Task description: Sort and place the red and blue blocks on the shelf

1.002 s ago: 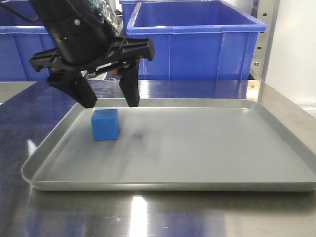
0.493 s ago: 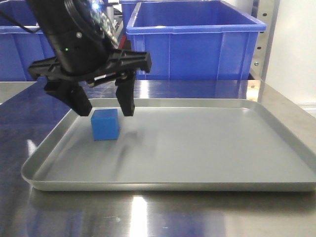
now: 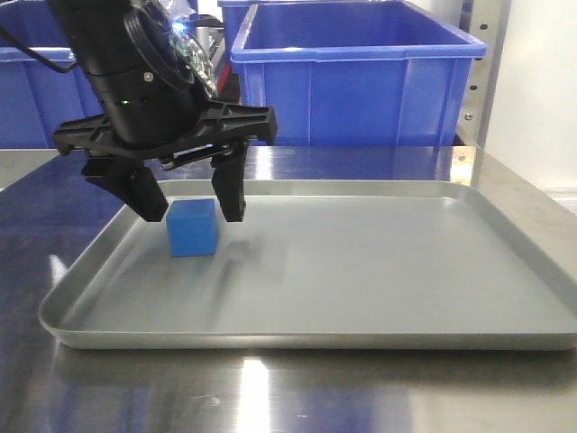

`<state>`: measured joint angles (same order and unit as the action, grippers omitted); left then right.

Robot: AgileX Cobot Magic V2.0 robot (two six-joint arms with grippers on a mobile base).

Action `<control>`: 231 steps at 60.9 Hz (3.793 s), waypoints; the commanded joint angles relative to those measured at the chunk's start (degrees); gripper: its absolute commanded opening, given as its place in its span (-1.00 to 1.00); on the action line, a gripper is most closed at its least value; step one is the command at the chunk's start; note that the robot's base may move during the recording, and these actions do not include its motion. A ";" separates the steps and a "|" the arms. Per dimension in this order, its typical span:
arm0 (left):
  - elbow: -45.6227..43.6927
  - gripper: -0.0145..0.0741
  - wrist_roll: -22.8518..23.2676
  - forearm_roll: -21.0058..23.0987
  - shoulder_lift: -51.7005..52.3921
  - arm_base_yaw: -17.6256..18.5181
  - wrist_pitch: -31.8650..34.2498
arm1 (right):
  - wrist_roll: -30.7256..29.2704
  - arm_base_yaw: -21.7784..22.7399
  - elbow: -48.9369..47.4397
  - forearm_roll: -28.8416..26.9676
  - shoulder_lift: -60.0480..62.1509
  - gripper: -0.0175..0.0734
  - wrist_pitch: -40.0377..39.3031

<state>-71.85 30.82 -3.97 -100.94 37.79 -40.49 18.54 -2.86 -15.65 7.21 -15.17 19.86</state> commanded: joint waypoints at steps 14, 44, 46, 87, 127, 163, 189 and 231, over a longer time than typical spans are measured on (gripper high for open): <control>-1.84 0.48 0.55 -0.76 0.51 -0.20 1.17 | -0.55 0.27 -1.60 0.78 -0.40 -0.50 -5.05; -1.84 0.10 0.55 -0.99 0.39 -0.20 1.17 | -0.55 0.27 -1.60 0.78 -0.40 -0.50 -5.05; -1.84 0.02 0.55 -1.07 0.39 -0.20 1.17 | -0.55 0.27 -1.60 0.78 -0.40 -0.50 -5.05; -1.84 -0.40 0.22 -10.70 12.86 -0.76 -1.65 | -0.55 0.27 -1.60 0.78 -0.40 -0.50 -5.05; 21.15 -0.40 0.22 -17.28 46.76 -12.33 7.72 | -0.55 0.27 -1.60 0.78 -0.40 -0.50 -5.05; 43.52 -0.40 0.22 -16.33 71.53 -23.35 10.99 | -0.55 0.27 -1.60 0.78 -0.40 -0.50 -5.05; 48.01 -0.40 0.13 -16.33 78.48 -29.03 12.67 | -0.55 0.27 -1.60 0.78 -0.40 -0.50 -5.05; 48.26 -0.40 0.13 -19.34 78.48 -29.03 12.27 | -0.55 0.27 -1.60 0.78 -0.40 -0.50 -5.05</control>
<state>-21.91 30.91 -22.22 -22.27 8.79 -32.56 18.54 -2.86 -15.65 7.21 -15.17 19.86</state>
